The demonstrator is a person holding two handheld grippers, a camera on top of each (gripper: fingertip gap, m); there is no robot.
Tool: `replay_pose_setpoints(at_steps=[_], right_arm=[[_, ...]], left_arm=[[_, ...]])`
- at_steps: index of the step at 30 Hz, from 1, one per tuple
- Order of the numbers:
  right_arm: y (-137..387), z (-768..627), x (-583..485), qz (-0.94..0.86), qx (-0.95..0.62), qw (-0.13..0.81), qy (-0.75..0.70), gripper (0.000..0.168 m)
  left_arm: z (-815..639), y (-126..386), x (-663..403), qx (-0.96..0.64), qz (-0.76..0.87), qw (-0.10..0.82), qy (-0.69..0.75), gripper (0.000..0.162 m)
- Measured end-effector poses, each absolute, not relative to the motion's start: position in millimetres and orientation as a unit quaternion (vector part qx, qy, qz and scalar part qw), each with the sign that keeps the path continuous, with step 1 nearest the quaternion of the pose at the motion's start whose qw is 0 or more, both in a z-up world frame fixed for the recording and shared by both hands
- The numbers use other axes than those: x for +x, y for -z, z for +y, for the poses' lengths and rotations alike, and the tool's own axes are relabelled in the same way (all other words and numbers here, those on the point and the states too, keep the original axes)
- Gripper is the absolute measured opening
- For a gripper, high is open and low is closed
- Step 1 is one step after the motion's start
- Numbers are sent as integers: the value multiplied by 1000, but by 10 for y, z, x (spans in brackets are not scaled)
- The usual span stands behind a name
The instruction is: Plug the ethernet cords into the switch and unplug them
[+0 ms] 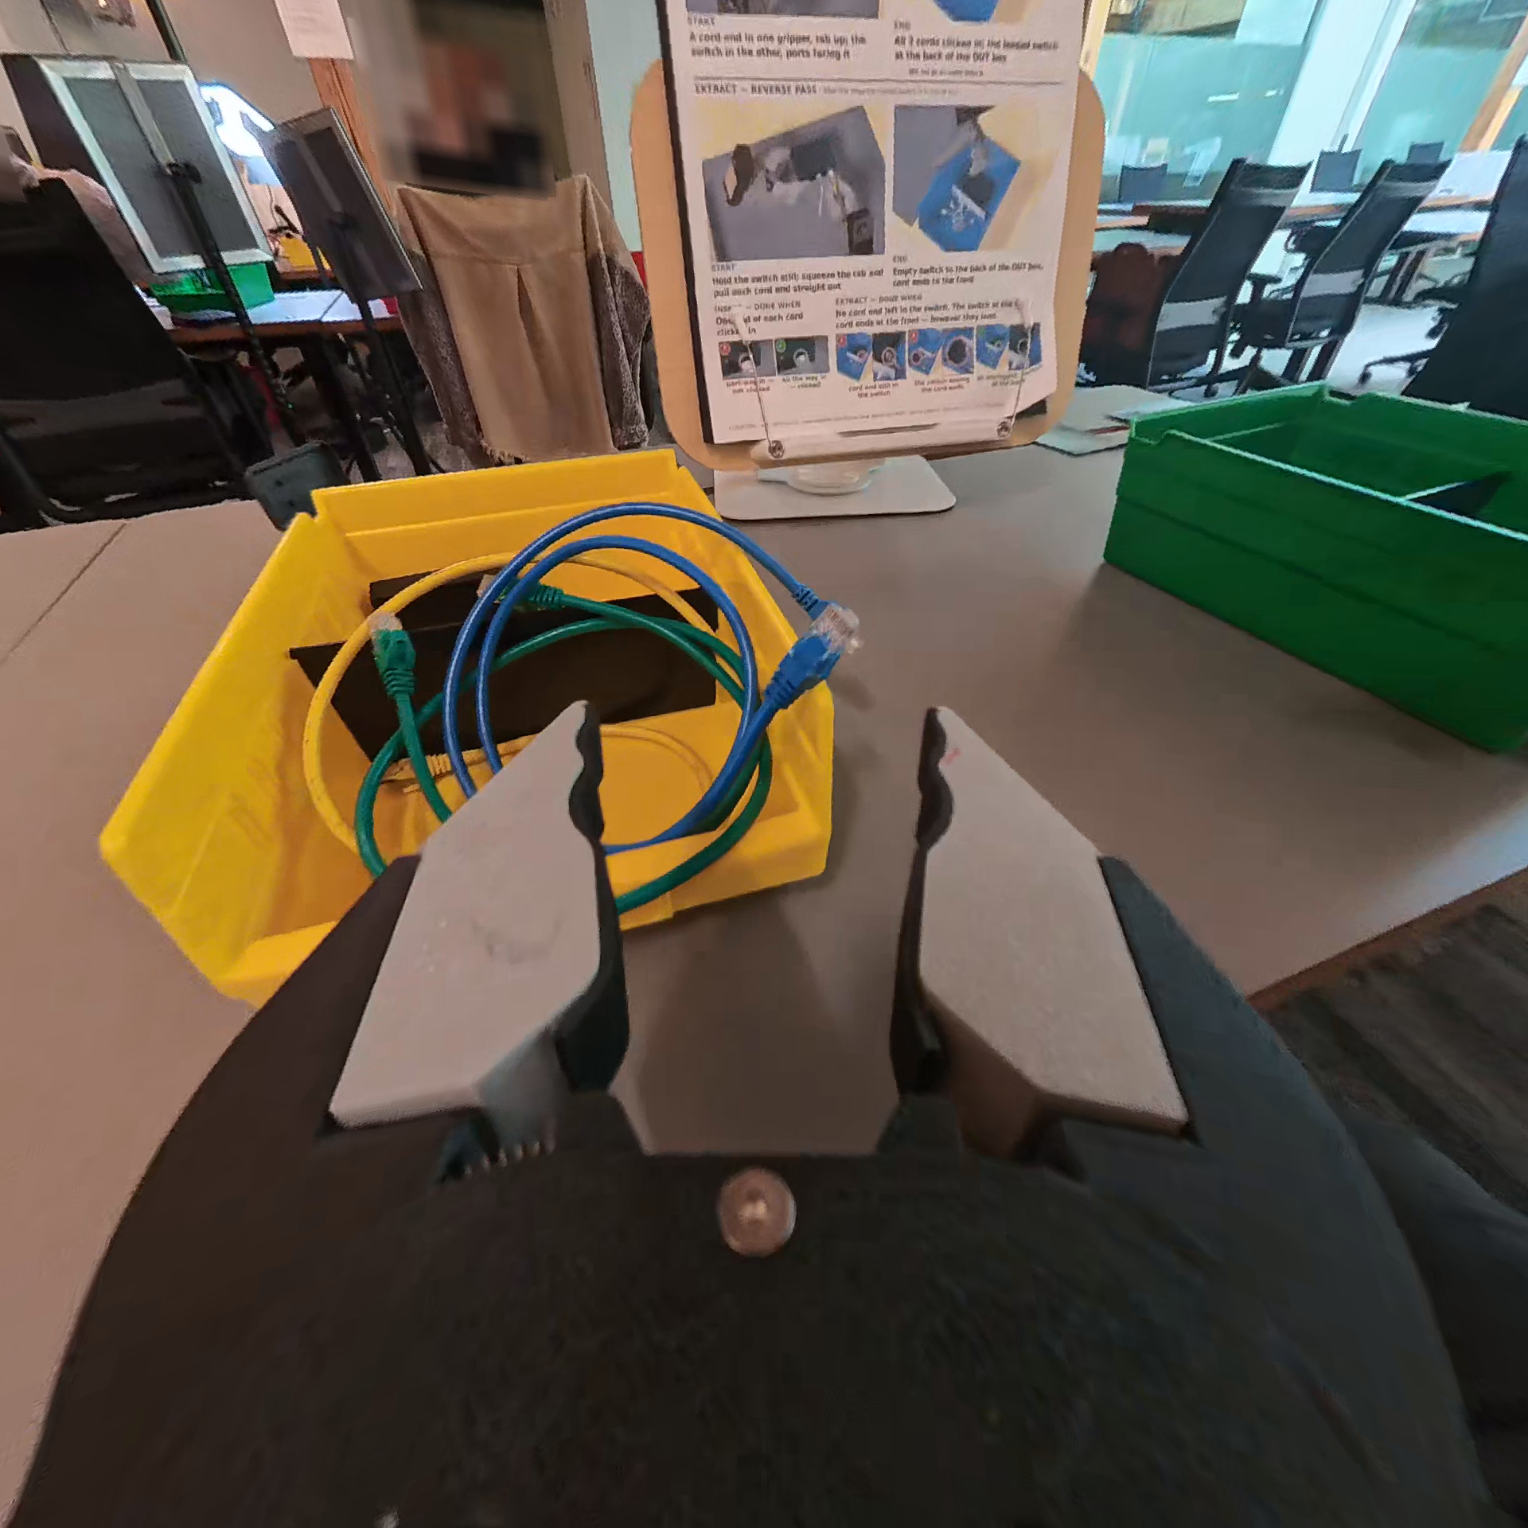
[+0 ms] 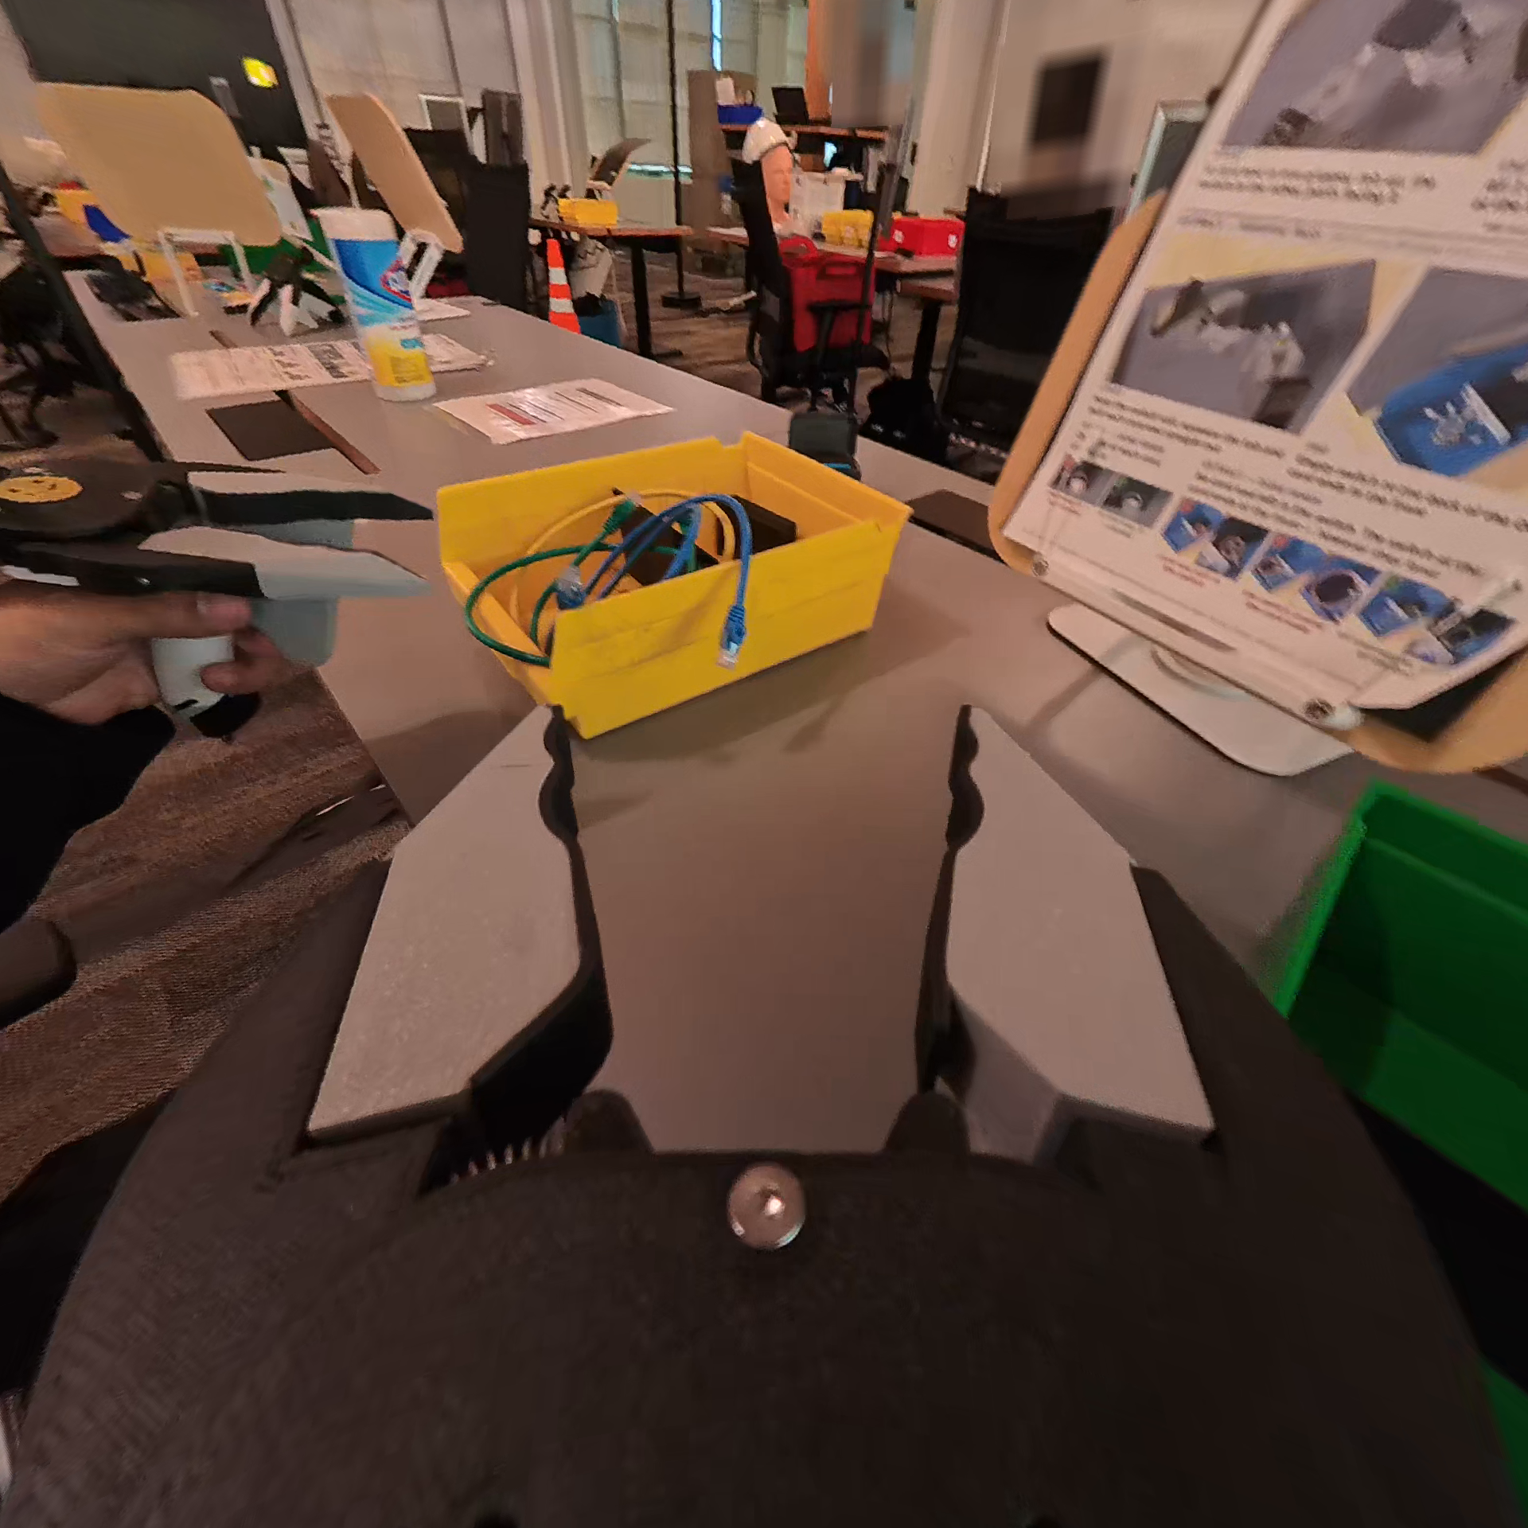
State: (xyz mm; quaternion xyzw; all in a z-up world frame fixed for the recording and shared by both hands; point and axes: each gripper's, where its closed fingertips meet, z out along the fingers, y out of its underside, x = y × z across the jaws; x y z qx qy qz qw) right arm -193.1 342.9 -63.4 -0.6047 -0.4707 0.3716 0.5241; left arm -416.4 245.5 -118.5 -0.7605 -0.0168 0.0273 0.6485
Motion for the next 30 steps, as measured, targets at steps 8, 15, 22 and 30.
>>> replay_pose_setpoints(at_steps=[8, 15, 22, 30], right_arm=[[617, 3241, -2170, -446, -596, 505, -437, 100], [491, 3330, -1790, -418, -605, 540, -409, 98], [459, 3506, -1301, -355, -643, 543, -406, 97], [383, 3651, -888, -319, -652, 582, -367, 95]], left_arm=[[2210, 1071, -4230, -755, -16, 654, -43, 77], [2265, 773, -4036, -734, 21, 677, -52, 70], [2324, 422, -4418, -663, -65, 736, -124, 47], [2325, 250, -4509, -625, -90, 774, -46, 52]])
